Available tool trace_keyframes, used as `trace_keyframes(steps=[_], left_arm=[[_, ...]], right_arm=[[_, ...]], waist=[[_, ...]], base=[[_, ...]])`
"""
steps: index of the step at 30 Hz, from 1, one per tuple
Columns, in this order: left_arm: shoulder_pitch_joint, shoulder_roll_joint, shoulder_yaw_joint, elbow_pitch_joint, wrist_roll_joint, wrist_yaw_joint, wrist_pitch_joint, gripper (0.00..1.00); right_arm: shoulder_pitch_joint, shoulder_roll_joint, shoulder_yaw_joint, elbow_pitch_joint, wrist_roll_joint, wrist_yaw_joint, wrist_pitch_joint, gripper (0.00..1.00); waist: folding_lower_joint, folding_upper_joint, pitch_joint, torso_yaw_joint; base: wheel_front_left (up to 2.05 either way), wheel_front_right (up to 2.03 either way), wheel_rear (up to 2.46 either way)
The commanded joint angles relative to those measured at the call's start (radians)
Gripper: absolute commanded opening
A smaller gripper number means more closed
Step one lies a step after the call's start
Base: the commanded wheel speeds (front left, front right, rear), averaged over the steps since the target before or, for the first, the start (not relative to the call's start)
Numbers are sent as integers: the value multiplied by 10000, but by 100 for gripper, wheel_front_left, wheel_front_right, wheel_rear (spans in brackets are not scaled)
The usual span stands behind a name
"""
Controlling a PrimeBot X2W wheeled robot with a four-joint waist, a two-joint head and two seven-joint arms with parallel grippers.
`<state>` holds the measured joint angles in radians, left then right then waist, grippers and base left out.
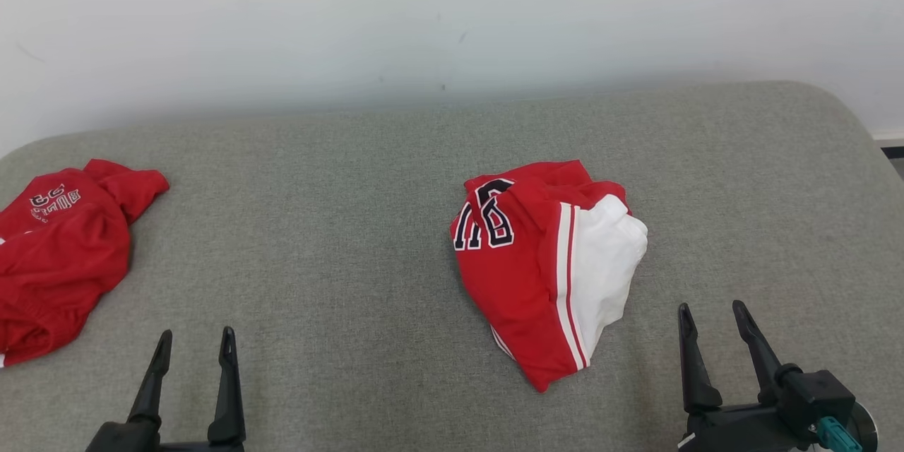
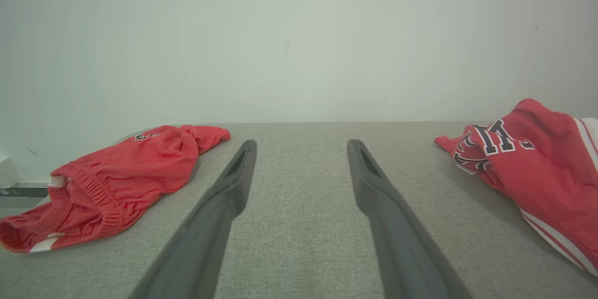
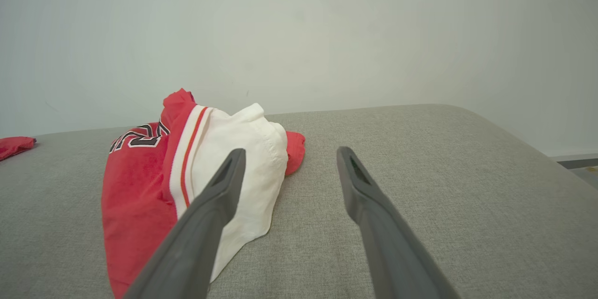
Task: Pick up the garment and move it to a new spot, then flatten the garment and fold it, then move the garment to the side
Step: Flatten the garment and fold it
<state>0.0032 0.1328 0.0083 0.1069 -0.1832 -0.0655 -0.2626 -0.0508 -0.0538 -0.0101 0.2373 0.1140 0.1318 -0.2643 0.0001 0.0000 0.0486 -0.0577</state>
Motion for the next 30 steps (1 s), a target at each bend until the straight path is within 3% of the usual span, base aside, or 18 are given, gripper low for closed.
trace_keyframes(steps=[1, 15, 23, 30], left_arm=[[130, -78, 76, 24, 96, -44, -34, 100], [141, -307, 306, 97, 374, -293, -34, 100], [-201, -428, 295, 193, 455, -449, -34, 100], [-486, -524, 153, 230, 488, -530, -34, 100]], right_arm=[[109, -42, -10, 18, 4, -21, -4, 100], [15, -80, 63, 161, 90, -21, -2, 100], [-1085, -862, 702, 471, 324, -21, -4, 100], [-2502, -1669, 1273, 1884, 695, -22, -4, 100]], waist=[[-1, 0, 4, 30], [-1, 0, -13, 110], [-1, 0, 200, 399], [-1, 0, 567, 824]], base=[[0, 0, 0], [0, 0, 0], [0, 0, 0], [0, 0, 0]])
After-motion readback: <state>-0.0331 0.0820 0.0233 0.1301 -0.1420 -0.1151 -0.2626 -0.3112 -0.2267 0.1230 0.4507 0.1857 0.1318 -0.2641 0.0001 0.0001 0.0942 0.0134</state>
